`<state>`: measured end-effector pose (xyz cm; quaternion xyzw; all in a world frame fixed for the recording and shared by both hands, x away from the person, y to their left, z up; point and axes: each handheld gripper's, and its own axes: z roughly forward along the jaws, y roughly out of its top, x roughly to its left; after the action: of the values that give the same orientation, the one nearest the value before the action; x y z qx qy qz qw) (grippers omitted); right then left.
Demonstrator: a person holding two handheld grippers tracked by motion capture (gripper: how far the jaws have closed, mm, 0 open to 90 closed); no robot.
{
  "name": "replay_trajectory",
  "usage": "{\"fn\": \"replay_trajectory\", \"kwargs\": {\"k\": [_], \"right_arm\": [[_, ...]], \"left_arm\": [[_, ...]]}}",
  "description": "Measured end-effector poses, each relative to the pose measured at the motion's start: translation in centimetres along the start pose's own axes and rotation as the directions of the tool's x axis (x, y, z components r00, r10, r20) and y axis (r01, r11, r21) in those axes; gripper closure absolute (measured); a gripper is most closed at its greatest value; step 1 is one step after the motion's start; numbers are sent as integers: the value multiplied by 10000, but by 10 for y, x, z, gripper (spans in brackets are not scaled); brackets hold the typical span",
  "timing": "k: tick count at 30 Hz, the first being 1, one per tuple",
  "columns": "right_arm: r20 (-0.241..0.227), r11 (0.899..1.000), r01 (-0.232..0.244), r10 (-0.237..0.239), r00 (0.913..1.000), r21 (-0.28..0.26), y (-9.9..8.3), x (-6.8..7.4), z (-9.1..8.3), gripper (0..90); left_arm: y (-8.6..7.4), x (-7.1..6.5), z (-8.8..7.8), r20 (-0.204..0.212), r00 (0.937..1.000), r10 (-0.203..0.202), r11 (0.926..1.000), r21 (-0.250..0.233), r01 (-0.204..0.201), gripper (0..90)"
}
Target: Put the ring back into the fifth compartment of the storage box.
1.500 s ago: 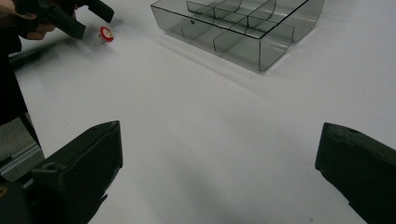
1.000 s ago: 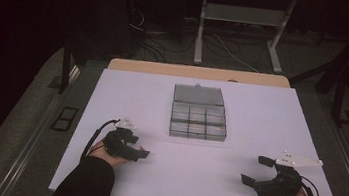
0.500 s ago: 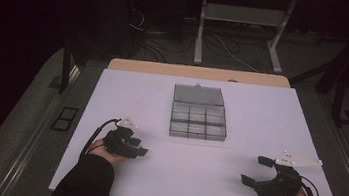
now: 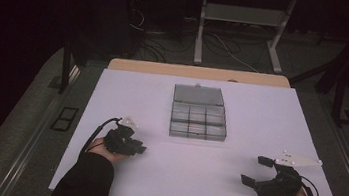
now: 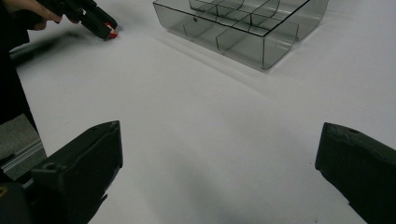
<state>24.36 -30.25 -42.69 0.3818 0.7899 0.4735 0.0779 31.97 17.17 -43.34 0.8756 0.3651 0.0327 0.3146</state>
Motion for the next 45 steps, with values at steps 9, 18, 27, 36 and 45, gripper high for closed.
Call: {"fn": "replay_trajectory", "kwargs": {"k": [9,18,27,36,45], "right_arm": [[-41,10000,22,-21,10000,57,0,0,0,4],[-70,10000,29,-29,10000,43,0,0,1,4],[-144,9999,45,-43,9999,100,0,0,1,4],[-163,9999,65,-63,9998,151,0,0,2,4],[-188,9998,67,-64,9998,188,0,0,2,4]], "left_arm": [[6,1,-7,48,10000,9,9998,-204,-8,706],[17,-1,-18,118,9997,232,9990,-396,-227,707],[24,-2,-21,171,9992,371,9980,-512,-362,706],[38,-3,-27,108,9982,590,9961,-661,-581,706],[54,-3,-30,69,9961,882,9935,-731,-875,706]]}}
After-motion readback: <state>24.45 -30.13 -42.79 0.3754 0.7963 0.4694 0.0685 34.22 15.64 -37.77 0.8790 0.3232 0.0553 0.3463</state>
